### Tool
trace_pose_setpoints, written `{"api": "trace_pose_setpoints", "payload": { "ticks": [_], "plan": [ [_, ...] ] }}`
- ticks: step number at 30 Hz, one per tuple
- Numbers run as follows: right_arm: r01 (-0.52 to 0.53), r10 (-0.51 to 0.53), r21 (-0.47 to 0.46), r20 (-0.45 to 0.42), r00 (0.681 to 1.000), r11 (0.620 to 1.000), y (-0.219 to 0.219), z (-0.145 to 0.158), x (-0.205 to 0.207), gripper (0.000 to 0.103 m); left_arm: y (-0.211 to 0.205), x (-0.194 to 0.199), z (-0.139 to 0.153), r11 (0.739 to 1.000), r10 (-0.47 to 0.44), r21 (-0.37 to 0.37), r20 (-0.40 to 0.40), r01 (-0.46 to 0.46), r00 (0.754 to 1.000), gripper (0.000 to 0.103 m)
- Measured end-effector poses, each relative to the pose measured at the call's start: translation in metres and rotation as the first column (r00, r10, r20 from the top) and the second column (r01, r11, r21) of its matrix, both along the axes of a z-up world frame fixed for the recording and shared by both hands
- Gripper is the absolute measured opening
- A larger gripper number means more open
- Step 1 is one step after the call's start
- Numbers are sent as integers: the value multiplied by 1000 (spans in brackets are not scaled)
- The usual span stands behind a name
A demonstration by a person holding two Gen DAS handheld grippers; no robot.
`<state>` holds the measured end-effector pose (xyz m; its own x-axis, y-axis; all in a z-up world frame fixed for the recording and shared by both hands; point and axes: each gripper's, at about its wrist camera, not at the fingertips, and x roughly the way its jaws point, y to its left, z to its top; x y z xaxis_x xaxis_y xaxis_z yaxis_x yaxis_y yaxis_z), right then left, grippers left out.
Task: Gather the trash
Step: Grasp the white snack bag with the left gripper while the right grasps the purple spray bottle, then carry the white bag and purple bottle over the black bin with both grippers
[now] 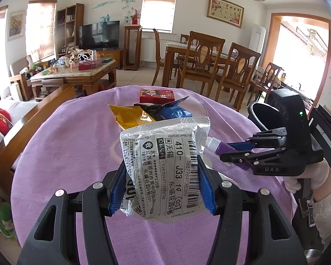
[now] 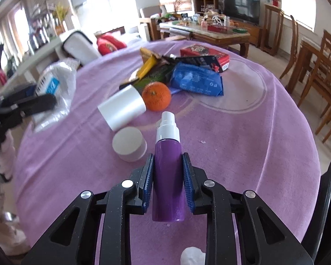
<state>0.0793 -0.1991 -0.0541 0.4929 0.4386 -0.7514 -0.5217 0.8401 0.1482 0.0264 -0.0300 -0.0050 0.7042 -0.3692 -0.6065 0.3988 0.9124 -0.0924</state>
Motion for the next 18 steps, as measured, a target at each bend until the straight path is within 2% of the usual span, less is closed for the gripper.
{"api": "trace_pose_setpoints", "payload": {
  "ticks": [2,6,9,13,18],
  "plan": [
    [12,-13,31,18,1000,999,-8,6,-6,25,-8,-1,3,1000,-9,-1,6,9,1000,56],
    [18,-31,175,71,997,984,-33,27,-23,26,-30,-5,11,999,-37,3,25,37,999,56],
    [52,-88,259,129,988,964,-60,43,-42,26,-53,-11,18,998,-66,14,45,65,997,56],
    [99,-166,326,185,969,940,-97,57,-67,26,-82,-20,27,994,-105,33,74,103,992,56],
    [178,-272,393,199,941,902,-148,63,-96,26,-132,-34,35,983,-179,69,119,172,977,57]
  ]
}}
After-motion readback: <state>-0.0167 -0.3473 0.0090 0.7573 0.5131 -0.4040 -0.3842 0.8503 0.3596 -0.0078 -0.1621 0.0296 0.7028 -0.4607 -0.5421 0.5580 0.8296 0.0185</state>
